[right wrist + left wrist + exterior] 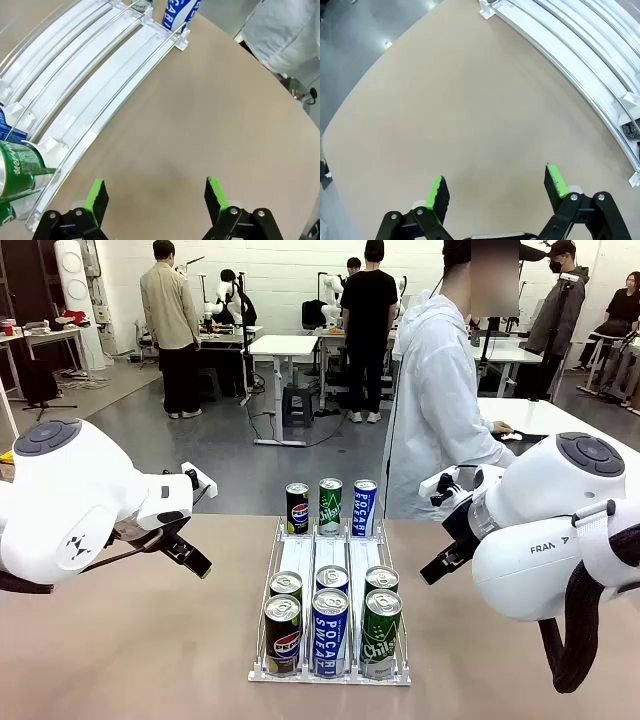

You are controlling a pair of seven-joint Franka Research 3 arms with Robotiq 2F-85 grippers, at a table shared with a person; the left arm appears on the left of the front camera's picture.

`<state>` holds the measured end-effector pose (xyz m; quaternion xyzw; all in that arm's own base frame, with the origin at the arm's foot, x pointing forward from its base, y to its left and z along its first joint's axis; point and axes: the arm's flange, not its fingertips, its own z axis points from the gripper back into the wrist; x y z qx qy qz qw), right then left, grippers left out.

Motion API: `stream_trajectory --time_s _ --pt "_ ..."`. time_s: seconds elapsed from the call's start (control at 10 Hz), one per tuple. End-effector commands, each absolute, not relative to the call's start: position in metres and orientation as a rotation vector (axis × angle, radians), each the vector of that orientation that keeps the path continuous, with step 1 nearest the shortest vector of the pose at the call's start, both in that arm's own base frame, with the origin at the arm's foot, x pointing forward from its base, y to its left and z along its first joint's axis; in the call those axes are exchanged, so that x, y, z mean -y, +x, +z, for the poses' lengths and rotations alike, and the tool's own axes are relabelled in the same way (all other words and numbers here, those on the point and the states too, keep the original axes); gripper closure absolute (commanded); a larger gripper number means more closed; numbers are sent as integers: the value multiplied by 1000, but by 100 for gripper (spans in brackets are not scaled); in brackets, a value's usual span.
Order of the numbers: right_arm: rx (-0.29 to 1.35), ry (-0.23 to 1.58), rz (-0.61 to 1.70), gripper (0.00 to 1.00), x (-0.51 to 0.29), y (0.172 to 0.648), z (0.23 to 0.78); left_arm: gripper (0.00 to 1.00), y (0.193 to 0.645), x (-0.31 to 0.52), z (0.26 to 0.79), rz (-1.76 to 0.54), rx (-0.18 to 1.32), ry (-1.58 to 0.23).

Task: Retrieve and hand over the desired beverage to the person.
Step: Pick up a can of the same type that the person held from the Automatic Can Dispenser.

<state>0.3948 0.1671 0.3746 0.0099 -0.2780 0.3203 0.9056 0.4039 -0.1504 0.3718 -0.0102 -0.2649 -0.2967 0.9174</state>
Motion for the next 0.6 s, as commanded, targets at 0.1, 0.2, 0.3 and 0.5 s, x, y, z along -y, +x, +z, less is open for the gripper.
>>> stream_trajectory --time_s 0.1,0.2,0.3,0.5 --pt "574 20 662 0 -167 395 375 0 404 150 372 -610 545 -21" --pt "574 20 662 0 -167 395 375 0 404 150 372 -610 545 -21" --pt "574 20 662 0 -167 395 375 0 404 150 372 -610 545 -21" --pt "574 20 662 0 -167 395 375 0 404 150 372 -610 545 -21"
